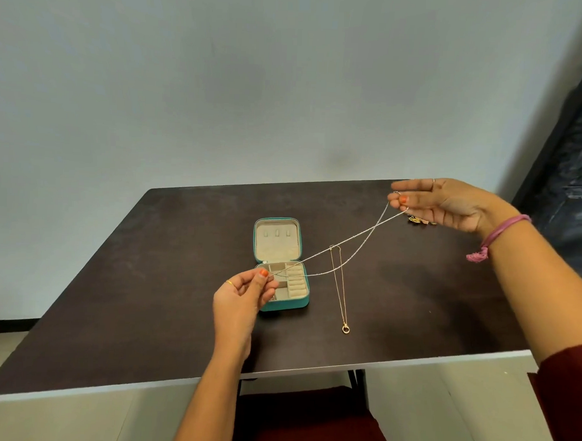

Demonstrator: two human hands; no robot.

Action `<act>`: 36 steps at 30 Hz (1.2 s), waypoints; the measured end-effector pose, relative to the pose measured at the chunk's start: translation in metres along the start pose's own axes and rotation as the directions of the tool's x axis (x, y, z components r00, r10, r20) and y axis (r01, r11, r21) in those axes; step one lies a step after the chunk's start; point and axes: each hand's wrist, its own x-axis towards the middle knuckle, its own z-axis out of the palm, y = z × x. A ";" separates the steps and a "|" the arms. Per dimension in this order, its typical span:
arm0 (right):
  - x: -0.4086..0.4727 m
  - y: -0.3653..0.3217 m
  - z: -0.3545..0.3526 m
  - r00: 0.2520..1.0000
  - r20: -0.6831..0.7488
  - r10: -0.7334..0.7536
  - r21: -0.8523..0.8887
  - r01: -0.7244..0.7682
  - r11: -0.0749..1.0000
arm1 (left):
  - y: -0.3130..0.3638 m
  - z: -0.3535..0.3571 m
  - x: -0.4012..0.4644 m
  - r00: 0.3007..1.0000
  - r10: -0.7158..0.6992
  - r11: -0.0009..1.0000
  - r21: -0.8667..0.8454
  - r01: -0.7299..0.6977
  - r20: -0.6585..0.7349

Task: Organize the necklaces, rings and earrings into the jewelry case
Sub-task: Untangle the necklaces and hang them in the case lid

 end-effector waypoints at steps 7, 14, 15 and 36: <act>-0.011 -0.009 -0.010 0.999 0.028 -0.029 -0.408 0.038 0.912 | -0.008 -0.020 0.011 0.979 0.203 0.857 0.486 -0.173 -0.010; 0.011 0.010 -0.019 0.928 -0.165 -0.334 -0.732 0.111 0.672 | -0.026 -0.002 -0.022 0.961 0.208 0.799 0.535 -0.274 0.181; 0.014 0.015 -0.017 0.903 -0.184 -0.389 -0.763 0.118 0.635 | -0.031 0.002 -0.027 0.955 0.214 0.781 0.552 -0.293 0.204; 0.084 0.082 -0.013 0.872 -0.032 -0.489 -0.999 -0.029 0.013 | -0.071 0.055 -0.098 0.944 0.006 0.907 0.395 -0.144 0.331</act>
